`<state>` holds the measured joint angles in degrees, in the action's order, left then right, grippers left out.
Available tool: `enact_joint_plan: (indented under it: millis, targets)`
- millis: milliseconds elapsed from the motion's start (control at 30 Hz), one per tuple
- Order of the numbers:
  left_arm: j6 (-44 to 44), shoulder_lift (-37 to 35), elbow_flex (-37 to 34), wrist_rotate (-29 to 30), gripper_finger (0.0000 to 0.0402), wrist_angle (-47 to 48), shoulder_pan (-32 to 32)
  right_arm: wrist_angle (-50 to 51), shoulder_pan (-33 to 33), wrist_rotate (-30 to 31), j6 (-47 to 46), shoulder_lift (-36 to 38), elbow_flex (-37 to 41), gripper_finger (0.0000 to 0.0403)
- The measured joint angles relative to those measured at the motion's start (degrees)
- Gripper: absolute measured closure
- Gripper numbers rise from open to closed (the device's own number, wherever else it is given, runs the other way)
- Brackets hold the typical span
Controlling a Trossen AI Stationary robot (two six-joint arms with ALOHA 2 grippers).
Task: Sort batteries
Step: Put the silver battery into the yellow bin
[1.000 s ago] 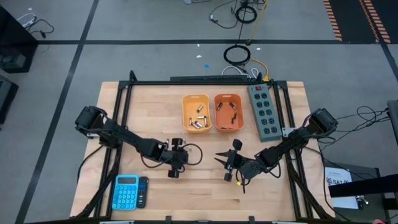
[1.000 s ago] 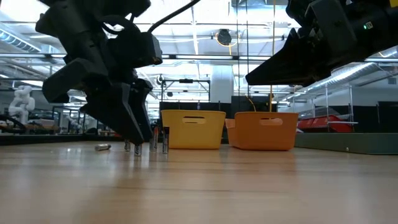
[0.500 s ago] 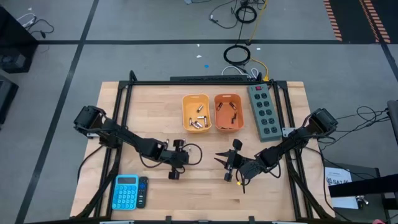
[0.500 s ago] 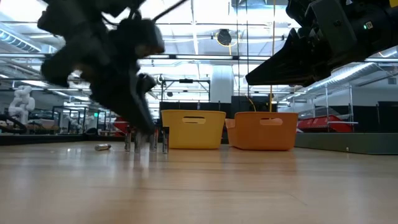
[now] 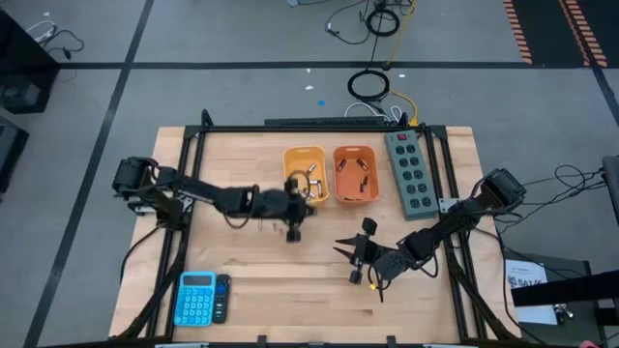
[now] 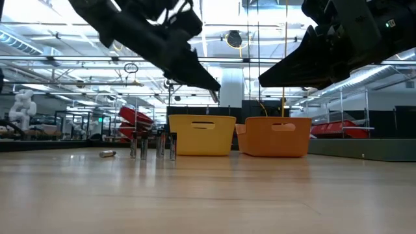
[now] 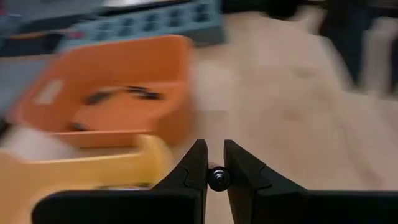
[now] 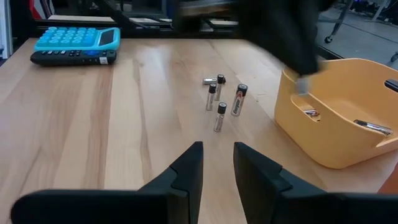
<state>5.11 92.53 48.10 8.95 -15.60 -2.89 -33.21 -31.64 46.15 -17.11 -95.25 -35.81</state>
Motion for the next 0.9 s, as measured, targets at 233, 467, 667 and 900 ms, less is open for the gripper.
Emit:
enact_joint_plan:
  millis: [233, 467, 667, 900]
  targets:
    - [2.1, 0.1, 0.0, 1.1, 0.0329, -1.9, 8.8, 0.0, 0.0, 0.0, 0.4, 0.0, 0.0, 0.0323]
    - [-0.7, -3.1, -0.1, -3.9, 0.0191, 8.1, 10.3, 0.0, 0.0, 0.1, 0.4, 0.0, 0.0, 0.0323]
    - [0.9, -9.1, 0.0, -12.8, 0.0163, 24.1, 1.6, 0.1, 0.2, 0.0, 1.5, 0.0, 0.0, 0.0323]
    - [2.0, -7.6, 0.5, -2.5, 0.0178, 29.0, -9.4, -0.6, 1.0, 0.0, 1.6, 0.0, 0.0, 0.0323]
